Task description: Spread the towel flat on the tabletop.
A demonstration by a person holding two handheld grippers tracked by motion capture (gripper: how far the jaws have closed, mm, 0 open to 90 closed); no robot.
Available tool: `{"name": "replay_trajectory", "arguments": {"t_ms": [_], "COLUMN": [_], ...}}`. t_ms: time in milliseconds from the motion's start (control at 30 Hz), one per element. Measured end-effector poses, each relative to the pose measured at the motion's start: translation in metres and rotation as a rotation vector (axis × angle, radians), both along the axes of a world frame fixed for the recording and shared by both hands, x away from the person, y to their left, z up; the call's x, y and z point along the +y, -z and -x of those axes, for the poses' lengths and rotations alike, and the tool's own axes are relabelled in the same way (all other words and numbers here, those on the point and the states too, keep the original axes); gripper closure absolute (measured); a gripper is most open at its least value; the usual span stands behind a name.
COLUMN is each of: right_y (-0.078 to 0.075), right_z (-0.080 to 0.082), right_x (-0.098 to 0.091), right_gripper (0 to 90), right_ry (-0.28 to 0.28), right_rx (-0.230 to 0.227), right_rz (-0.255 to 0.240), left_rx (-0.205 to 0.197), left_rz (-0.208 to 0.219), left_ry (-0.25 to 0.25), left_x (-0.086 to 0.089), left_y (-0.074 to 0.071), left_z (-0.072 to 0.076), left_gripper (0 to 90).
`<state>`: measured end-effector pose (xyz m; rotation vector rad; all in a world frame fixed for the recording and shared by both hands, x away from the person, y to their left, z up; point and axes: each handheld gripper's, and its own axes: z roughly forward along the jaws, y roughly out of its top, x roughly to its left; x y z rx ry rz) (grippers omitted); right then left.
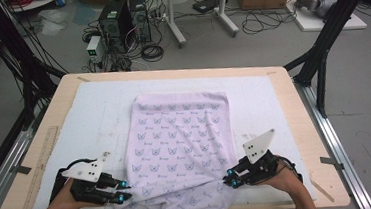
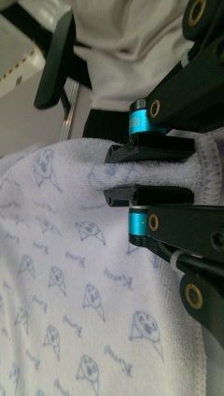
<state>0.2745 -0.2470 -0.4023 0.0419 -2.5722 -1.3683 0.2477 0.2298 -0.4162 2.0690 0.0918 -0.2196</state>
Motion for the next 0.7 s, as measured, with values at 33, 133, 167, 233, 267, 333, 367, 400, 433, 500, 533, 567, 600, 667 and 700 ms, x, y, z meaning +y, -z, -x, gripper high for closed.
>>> {"name": "replay_trajectory", "arguments": {"t_ms": [33, 133, 167, 233, 267, 333, 367, 400, 433, 500, 533, 567, 600, 667, 700], "right_y": [-0.001, -0.001, 0.0, 0.0, 0.0, 0.001, 0.001, 0.001, 0.002, 0.003, 0.004, 0.005, 0.006, 0.008, 0.009], "right_z": [0.001, 0.004, 0.004, 0.006, 0.006, 0.007, 0.008, 0.008, 0.009, 0.011, 0.012, 0.013, 0.014, 0.015, 0.016], "right_x": [0.0, 0.001, 0.001, 0.002, 0.002, 0.003, 0.004, 0.004, 0.005, 0.008, 0.009, 0.011, 0.012, 0.015, 0.016], "right_gripper": [86.1, 86.1, 86.1, 86.1, 86.1, 86.1, 86.1, 86.1, 86.1, 86.1, 86.1, 86.1, 86.1, 86.1, 86.1], "right_ry": [-0.011, -0.051, -0.071, -0.101, -0.104, -0.128, -0.144, -0.156, -0.172, -0.203, -0.216, -0.229, -0.239, -0.252, -0.258], "right_rx": [0.002, 0.022, 0.027, 0.043, 0.048, 0.062, 0.069, 0.077, 0.085, 0.1, 0.112, 0.119, 0.116, 0.126, 0.127], "right_rz": [0.003, 0.003, 0.002, 0.003, 0.007, 0.005, 0.0, 0.002, 0.002, 0.006, 0.012, 0.021, 0.027, 0.035, 0.038], "left_rx": [0.004, 0.01, 0.012, 0.015, 0.01, 0.019, 0.026, 0.026, 0.029, 0.033, 0.03, 0.033, 0.031, 0.034, 0.03], "left_rz": [-0.002, -0.012, -0.01, -0.01, -0.014, -0.022, -0.025, -0.034, -0.04, -0.046, -0.047, -0.046, -0.046, -0.053, -0.06], "left_ry": [0.012, 0.034, 0.045, 0.069, 0.085, 0.113, 0.126, 0.142, 0.153, 0.17, 0.178, 0.181, 0.185, 0.189, 0.191], "left_x": [-0.001, -0.001, -0.001, -0.001, -0.001, -0.002, -0.003, -0.004, -0.005, -0.005, -0.005, -0.005, -0.004, -0.004, -0.004], "left_y": [0.0, -0.001, -0.001, -0.001, -0.001, -0.001, 0.0, 0.0, 0.001, 0.001, 0.001, 0.001, 0.002, 0.003, 0.004], "left_z": [0.002, 0.004, 0.005, 0.007, 0.008, 0.011, 0.012, 0.013, 0.015, 0.017, 0.017, 0.018, 0.019, 0.02, 0.02], "left_gripper": [78.9, 78.9, 78.8, 78.8, 78.8, 78.8, 78.8, 78.7, 78.7, 78.5, 78.5, 78.4, 78.1, 77.6, 77.4]}}
